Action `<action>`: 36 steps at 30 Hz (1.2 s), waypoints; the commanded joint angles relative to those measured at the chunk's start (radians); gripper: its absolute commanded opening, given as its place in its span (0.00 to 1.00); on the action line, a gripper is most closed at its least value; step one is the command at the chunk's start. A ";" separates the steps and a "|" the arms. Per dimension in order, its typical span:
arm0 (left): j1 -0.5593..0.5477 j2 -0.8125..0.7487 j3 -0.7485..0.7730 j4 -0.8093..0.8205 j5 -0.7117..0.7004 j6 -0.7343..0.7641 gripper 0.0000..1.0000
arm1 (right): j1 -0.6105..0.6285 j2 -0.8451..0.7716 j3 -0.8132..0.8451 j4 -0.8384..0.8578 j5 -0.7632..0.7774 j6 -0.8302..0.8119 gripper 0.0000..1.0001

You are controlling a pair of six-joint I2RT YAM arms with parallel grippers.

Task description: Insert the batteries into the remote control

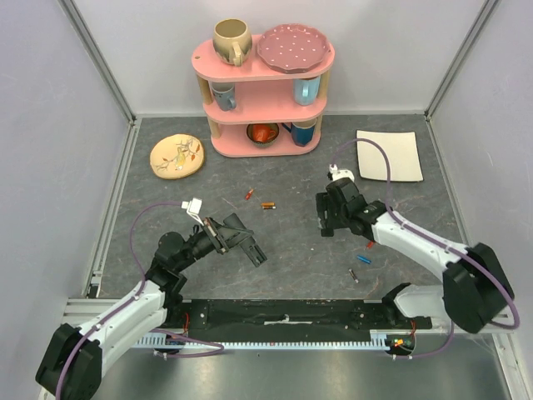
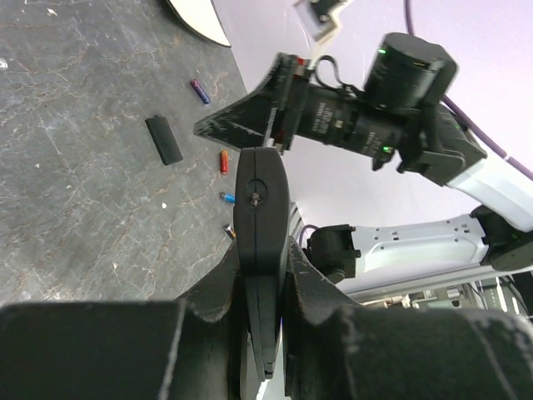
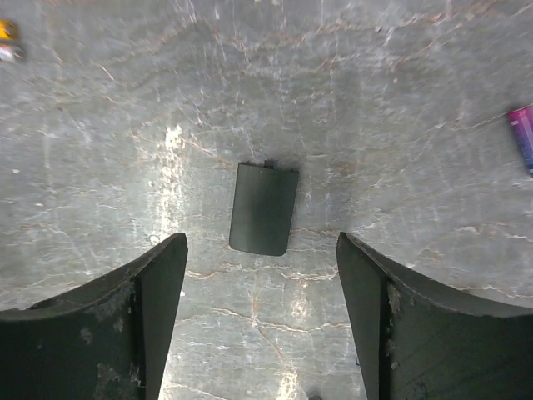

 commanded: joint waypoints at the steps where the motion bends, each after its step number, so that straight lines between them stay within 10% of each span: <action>1: 0.005 -0.020 -0.017 0.021 -0.055 0.059 0.08 | -0.003 -0.120 0.009 -0.037 0.048 -0.024 0.82; 6: 0.005 0.009 -0.006 0.014 -0.049 0.053 0.04 | -0.003 -0.180 0.002 -0.040 0.155 -0.026 0.98; 24: 0.007 -0.238 0.025 -0.210 -0.041 0.073 0.02 | 0.063 -0.062 0.031 0.280 -0.250 -0.079 0.88; 36: 0.010 -0.031 -0.046 0.427 0.267 -0.087 0.02 | 0.172 0.059 0.121 0.243 -0.119 -0.072 0.87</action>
